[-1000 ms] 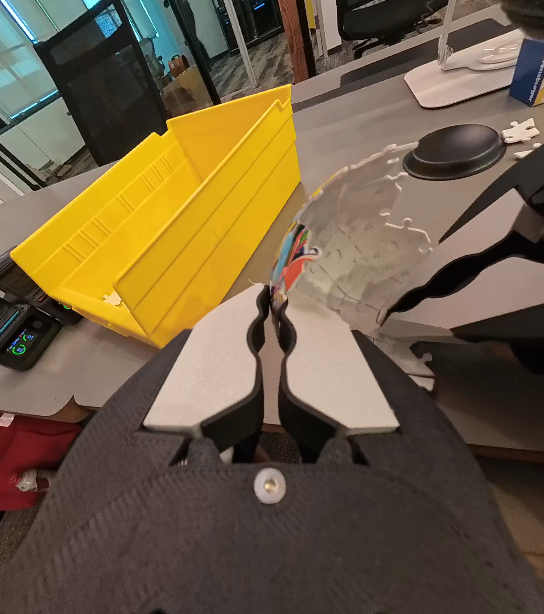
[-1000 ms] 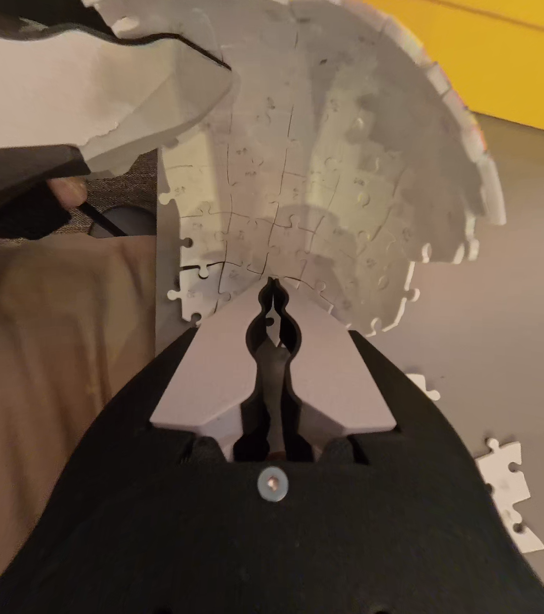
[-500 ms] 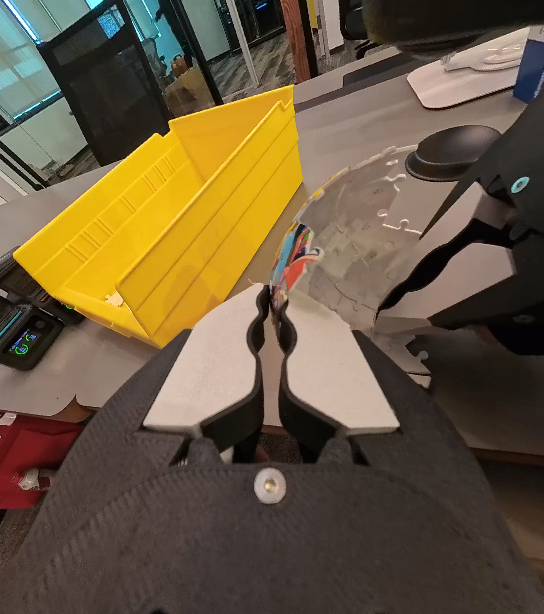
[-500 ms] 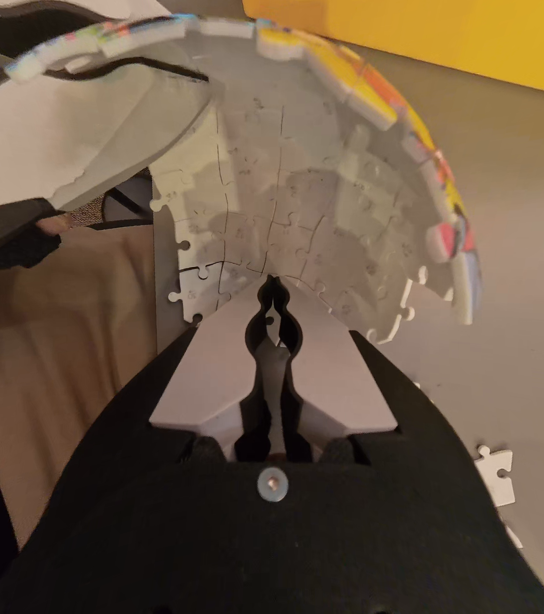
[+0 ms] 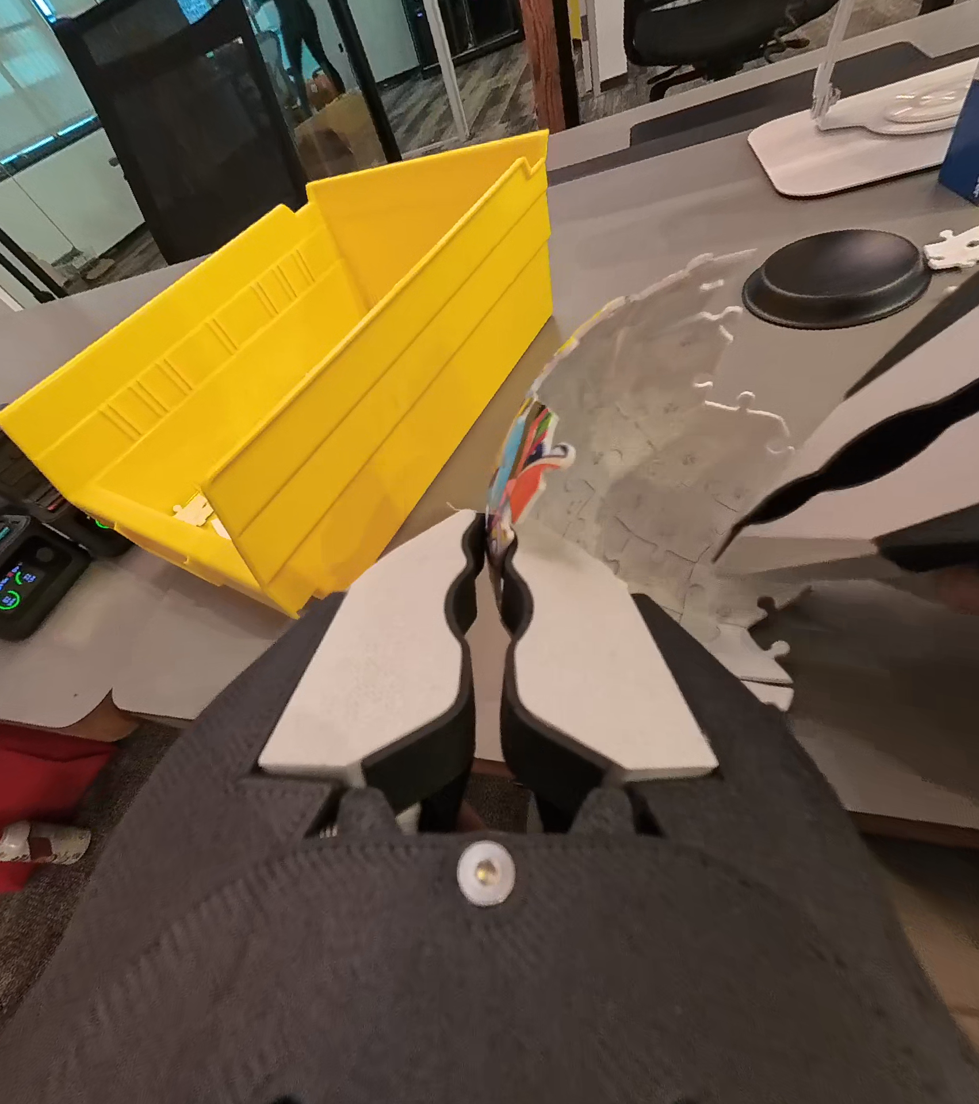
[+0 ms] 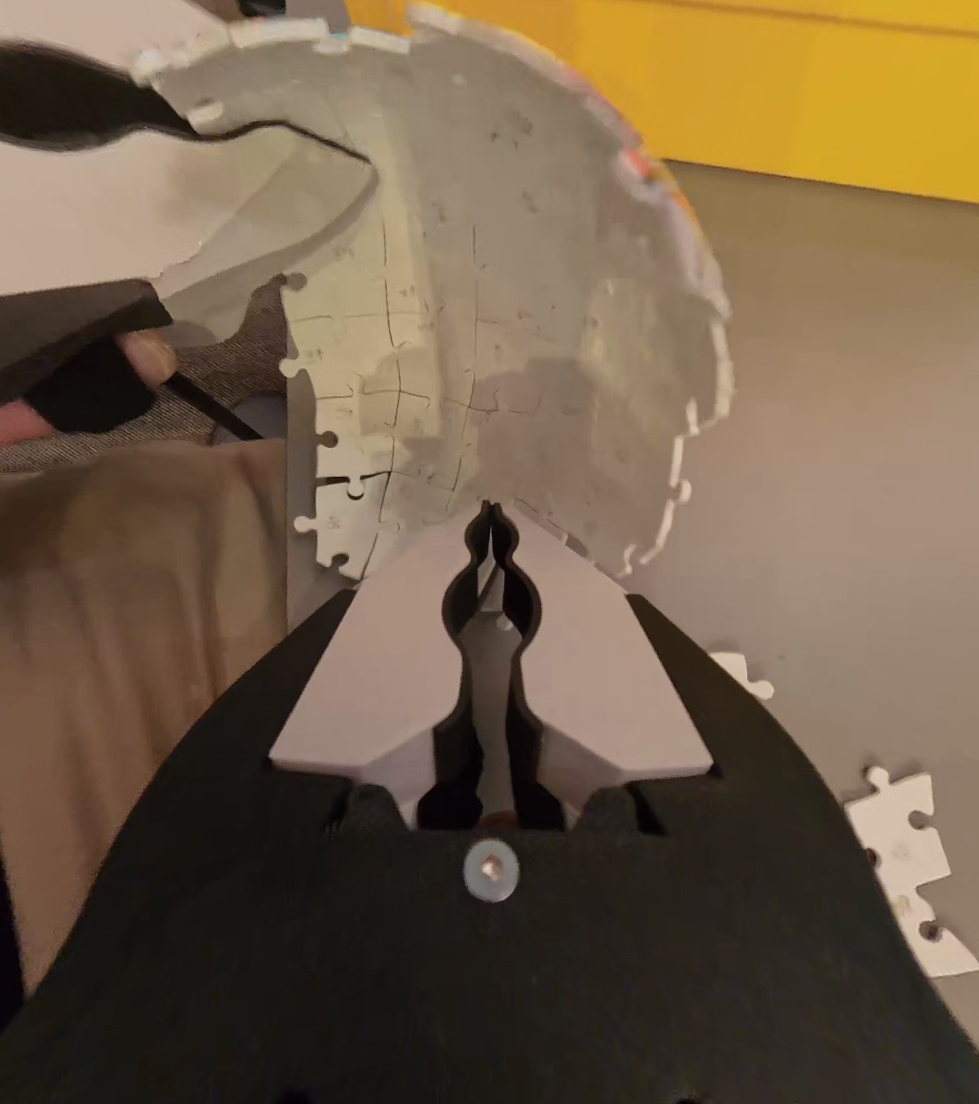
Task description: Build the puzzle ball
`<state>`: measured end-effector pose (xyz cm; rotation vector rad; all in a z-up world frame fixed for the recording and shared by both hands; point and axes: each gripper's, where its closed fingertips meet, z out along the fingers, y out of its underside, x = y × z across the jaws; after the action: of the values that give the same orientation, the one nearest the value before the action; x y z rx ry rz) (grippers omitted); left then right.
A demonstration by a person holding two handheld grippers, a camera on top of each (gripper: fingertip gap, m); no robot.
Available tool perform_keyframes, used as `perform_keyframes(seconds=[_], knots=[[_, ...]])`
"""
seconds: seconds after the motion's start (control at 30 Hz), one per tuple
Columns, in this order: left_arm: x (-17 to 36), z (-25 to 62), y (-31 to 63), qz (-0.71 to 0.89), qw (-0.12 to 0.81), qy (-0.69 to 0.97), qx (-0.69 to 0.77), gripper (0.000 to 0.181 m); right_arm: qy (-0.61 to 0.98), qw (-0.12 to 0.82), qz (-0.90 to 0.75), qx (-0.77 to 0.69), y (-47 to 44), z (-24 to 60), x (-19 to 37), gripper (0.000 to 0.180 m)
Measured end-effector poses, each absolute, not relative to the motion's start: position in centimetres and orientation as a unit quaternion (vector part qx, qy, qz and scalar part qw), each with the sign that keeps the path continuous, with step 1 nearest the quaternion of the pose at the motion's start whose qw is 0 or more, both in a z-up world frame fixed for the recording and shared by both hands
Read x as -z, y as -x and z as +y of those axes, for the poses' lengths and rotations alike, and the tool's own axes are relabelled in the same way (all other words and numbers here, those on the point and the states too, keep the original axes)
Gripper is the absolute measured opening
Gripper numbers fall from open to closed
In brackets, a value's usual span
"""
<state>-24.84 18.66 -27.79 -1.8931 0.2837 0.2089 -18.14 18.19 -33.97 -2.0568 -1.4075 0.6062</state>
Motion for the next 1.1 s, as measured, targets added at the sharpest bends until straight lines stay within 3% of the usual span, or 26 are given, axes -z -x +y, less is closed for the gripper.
perform_keyframes(seconds=[0.03, 0.27, 0.47, 0.7, 0.83, 1.1], knots=[[27.7, 18.7, 24.8, 0.123, 0.572, 0.806, -0.09, 0.002, 0.765, 0.287, -0.533, -0.219, 18.5, 18.1, 34.2, 0.0], [27.7, 18.7, 24.8, 0.126, 0.572, 0.805, -0.094, 0.002, 0.762, 0.287, -0.552, -0.18, 18.8, 18.2, 34.8, 0.0], [28.0, 18.8, 25.6, 0.087, 0.568, 0.816, -0.062, 0.002, 0.772, 0.315, -0.488, -0.257, 17.3, 18.9, 30.9, 0.0], [28.1, 18.9, 26.6, 0.034, 0.572, 0.819, -0.017, 0.002, 0.823, 0.257, -0.364, -0.354, 14.8, 18.4, 31.9, 0.028], [27.2, 19.0, 26.1, 0.04, 0.59, 0.806, -0.009, 0.002, 0.816, 0.233, -0.294, -0.44, 16.3, 18.1, 31.6, 0.035], [25.5, 18.9, 24.7, 0.083, 0.618, 0.782, -0.025, 0.002, 0.811, 0.217, -0.256, -0.479, 17.4, 18.9, 31.8, 0.019]])
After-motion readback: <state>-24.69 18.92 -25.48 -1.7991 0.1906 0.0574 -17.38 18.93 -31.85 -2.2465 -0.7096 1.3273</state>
